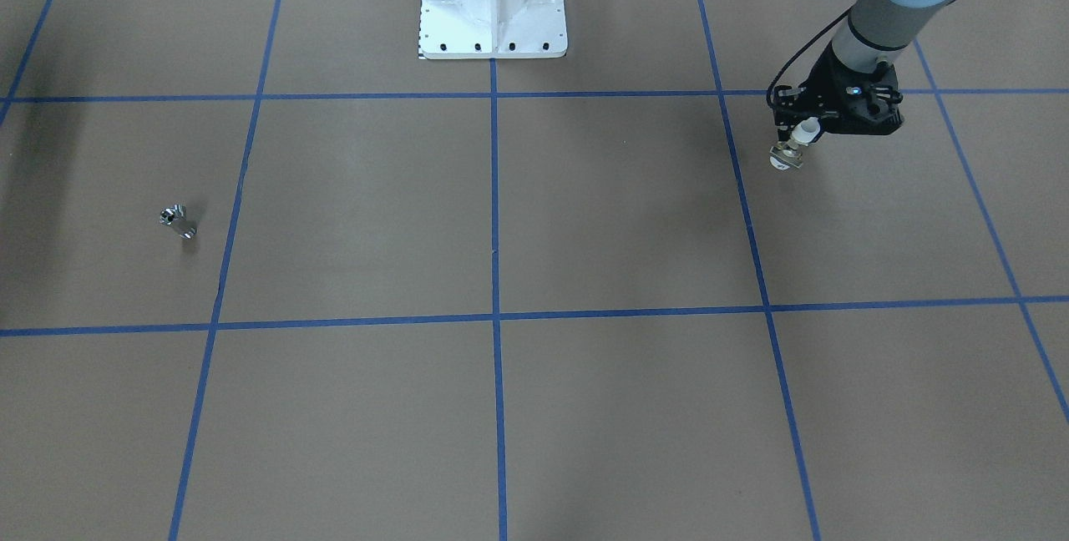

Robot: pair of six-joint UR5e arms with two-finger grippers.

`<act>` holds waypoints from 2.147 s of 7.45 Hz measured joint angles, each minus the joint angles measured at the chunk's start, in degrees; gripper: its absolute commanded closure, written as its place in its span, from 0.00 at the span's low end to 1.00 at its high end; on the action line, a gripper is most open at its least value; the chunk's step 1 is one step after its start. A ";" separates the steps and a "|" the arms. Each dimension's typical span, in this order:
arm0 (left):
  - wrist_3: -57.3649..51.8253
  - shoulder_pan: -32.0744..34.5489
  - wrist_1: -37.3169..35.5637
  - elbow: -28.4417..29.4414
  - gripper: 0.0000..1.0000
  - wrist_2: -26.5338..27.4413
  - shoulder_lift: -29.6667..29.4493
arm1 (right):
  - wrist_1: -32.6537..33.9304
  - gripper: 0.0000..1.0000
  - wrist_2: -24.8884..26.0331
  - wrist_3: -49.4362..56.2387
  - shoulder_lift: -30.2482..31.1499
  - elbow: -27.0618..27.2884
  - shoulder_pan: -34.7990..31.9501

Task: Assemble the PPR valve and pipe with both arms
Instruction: 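Lift the valve pipe with the left gripper and carry it to table center, then lower the valve pipe upright at table center and open the left gripper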

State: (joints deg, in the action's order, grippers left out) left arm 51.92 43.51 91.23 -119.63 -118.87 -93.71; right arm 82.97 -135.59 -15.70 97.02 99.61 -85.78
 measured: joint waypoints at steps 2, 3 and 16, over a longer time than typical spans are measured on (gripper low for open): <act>4.46 -0.58 -19.58 1.17 1.00 0.05 -20.58 | 0.05 0.00 0.09 -0.03 -0.15 0.11 0.00; 7.87 -1.82 -24.40 5.91 1.00 0.04 -30.64 | 0.09 0.01 0.09 -0.03 -0.18 0.19 0.00; 12.69 -8.00 -0.55 49.63 1.00 0.21 -55.66 | 0.88 0.01 0.67 -0.80 -2.02 -0.14 1.90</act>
State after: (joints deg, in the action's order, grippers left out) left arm 64.62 35.51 90.68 -70.00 -118.66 -149.36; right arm 83.85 -134.92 -16.49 95.00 99.46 -83.88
